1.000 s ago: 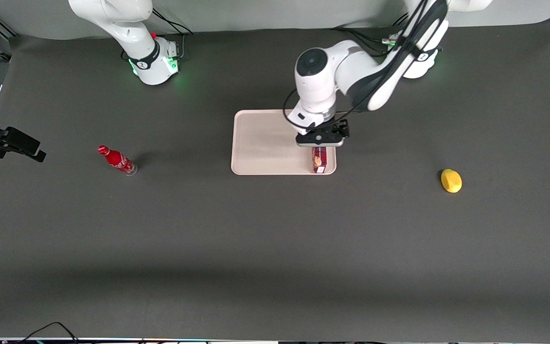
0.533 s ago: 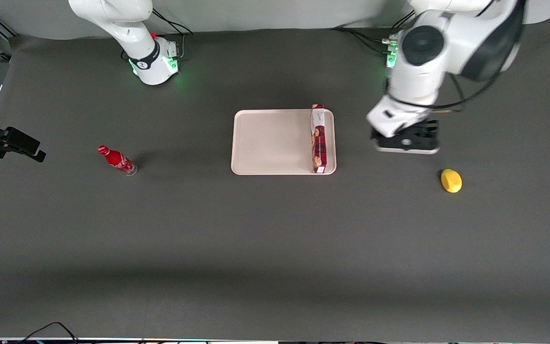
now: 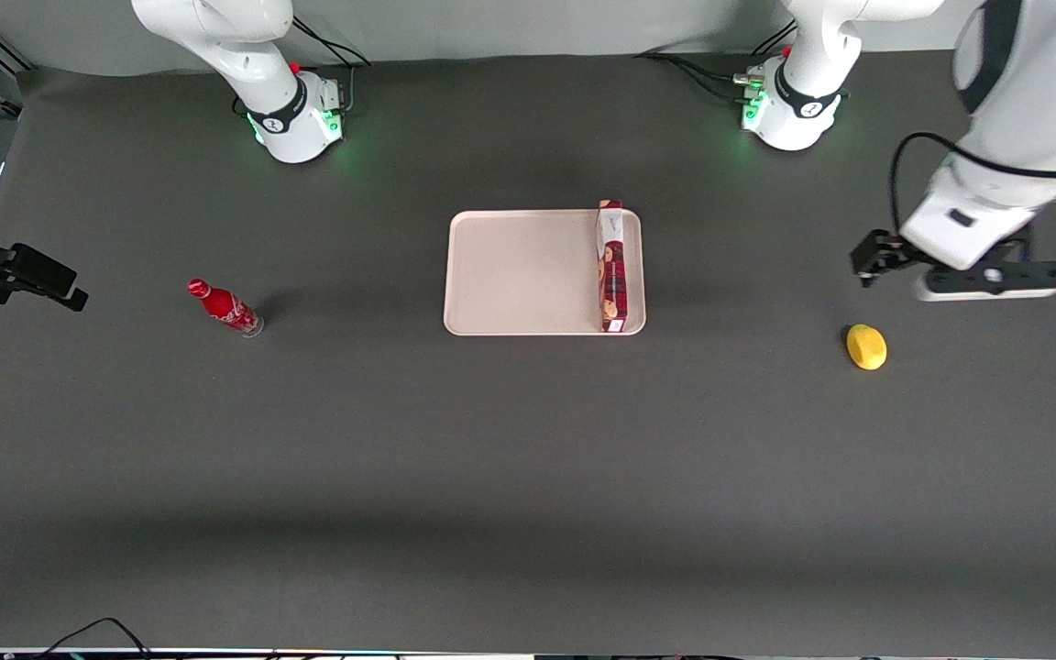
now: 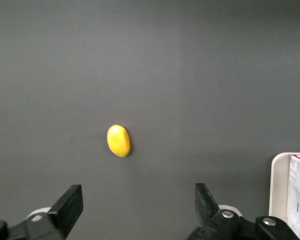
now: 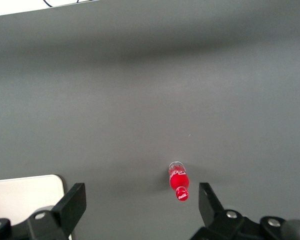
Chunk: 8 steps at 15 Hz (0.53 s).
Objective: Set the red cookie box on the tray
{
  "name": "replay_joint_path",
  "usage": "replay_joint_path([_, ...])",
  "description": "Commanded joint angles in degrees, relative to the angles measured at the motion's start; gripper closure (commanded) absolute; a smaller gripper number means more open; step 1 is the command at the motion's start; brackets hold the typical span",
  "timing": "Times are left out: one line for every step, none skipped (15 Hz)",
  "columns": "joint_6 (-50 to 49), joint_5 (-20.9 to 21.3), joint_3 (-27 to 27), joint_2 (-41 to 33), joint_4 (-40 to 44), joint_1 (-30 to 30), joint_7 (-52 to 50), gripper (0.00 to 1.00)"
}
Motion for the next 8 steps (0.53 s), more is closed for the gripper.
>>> replay_joint_path([-2.2, -1.3, 0.9, 5.4, 9.9, 2.2, 3.2, 0.00])
replay_joint_path([-2.9, -1.3, 0.9, 6.4, 11.9, 2.2, 3.4, 0.00])
replay_joint_path([-4.0, -1.4, 1.0, 6.6, 12.1, 2.2, 3.6, 0.00])
replay_joint_path([-4.4, -1.8, 1.0, 6.6, 11.9, 2.3, 3.7, 0.00])
replay_joint_path([-4.5, -2.2, 1.0, 6.6, 11.9, 2.3, 3.7, 0.00])
replay_joint_path([-4.6, -2.2, 1.0, 6.6, 11.9, 2.3, 3.6, 0.00])
replay_joint_path([-4.5, -2.3, 1.0, 6.7, 11.9, 2.3, 3.7, 0.00])
replay_joint_path([-4.1, -2.5, 1.1, 6.9, 11.9, 2.3, 3.7, 0.00])
